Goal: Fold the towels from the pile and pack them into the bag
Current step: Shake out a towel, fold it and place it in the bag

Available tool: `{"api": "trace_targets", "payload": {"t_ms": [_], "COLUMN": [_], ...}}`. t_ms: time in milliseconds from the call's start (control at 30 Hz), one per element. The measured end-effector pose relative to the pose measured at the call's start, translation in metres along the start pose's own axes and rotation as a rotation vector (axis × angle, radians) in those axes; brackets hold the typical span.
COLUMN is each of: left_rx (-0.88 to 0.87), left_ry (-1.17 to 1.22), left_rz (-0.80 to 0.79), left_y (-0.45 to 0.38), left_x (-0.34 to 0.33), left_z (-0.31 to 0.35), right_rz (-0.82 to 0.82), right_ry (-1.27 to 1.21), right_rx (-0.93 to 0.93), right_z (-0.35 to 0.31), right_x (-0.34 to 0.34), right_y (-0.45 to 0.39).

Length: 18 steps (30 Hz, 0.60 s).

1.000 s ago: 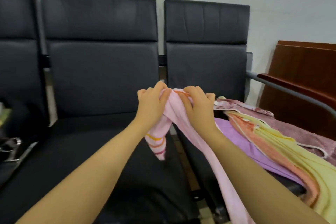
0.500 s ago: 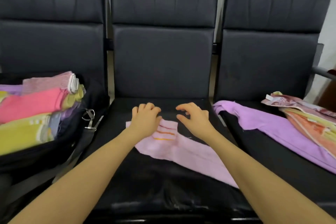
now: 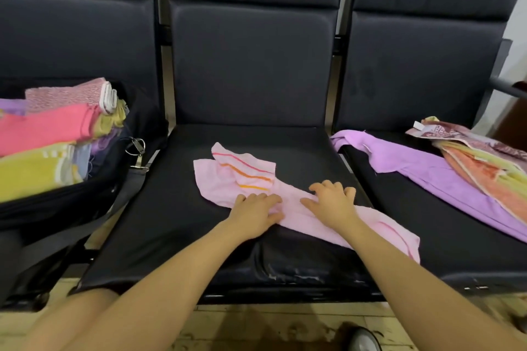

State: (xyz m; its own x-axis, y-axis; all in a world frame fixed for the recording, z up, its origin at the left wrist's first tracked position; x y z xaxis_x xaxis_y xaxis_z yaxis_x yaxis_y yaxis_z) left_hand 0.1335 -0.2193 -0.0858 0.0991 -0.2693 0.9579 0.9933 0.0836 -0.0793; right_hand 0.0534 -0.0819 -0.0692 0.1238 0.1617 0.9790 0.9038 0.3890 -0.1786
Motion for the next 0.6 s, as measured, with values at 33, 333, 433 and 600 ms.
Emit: {"api": "trace_targets", "payload": {"t_ms": [33, 333, 433, 600], "left_rx": [0.007, 0.235, 0.330, 0.333], "left_ry": [-0.016, 0.671, 0.842, 0.888], "left_rz": [-0.011, 0.249, 0.355, 0.509], "left_y": [0.000, 0.010, 0.016, 0.018], "left_x": [-0.001, 0.039, 0.073, 0.110], "left_z": [-0.001, -0.036, -0.040, -0.045], "right_rz": [-0.012, 0.315, 0.469, 0.533], "right_ry": [-0.013, -0.578, -0.748, -0.813], "right_rx": [0.002, -0.024, 0.002, 0.014], "right_z": [-0.003, -0.002, -0.003, -0.015], "right_x": [-0.001, 0.048, 0.079, 0.105], "right_y": [-0.002, -0.004, -0.006, -0.012]}}
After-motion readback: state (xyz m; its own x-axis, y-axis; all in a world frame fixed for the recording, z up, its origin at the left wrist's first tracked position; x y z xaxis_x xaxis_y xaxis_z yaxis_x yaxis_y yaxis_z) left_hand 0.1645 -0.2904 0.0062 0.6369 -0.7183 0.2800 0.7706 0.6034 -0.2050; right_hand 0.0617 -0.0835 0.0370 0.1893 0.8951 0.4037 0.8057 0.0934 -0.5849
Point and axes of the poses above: each hand's wrist, its own y-axis away from the middle knuckle, its own x-axis out of the back of the hand, z = x × y, the point moved 8 cm from there along -y, towards the middle knuckle, and after that the axes turned 7 degrees about z, right-handed, at the moved point
